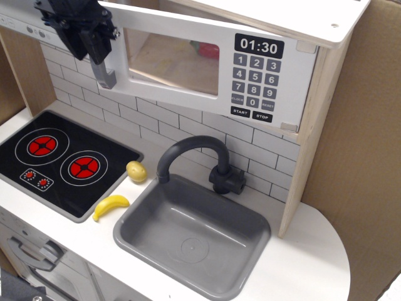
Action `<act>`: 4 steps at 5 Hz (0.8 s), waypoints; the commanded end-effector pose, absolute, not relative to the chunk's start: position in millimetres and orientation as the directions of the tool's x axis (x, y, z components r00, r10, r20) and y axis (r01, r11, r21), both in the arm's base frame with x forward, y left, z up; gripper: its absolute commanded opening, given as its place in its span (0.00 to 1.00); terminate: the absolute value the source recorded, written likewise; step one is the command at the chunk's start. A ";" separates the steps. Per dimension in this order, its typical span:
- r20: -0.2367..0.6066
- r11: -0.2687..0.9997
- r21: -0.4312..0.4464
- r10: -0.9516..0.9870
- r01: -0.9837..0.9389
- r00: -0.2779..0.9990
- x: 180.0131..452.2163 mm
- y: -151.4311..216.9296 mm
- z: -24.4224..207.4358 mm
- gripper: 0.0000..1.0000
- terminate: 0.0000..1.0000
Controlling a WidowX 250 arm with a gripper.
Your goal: Open microwave
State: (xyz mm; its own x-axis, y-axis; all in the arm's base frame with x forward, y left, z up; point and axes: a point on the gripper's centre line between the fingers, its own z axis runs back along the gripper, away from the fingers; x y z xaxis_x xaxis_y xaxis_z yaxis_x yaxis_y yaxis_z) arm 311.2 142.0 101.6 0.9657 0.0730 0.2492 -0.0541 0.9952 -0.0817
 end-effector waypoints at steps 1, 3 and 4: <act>0.172 0.975 -0.166 0.178 -0.150 0.969 283.8 130.8 196.9 1.00 0.00; 0.238 0.934 -0.111 0.356 -0.339 0.904 339.0 138.4 195.0 1.00 0.00; 0.250 0.926 -0.096 0.378 -0.366 0.891 366.0 145.8 186.7 1.00 0.00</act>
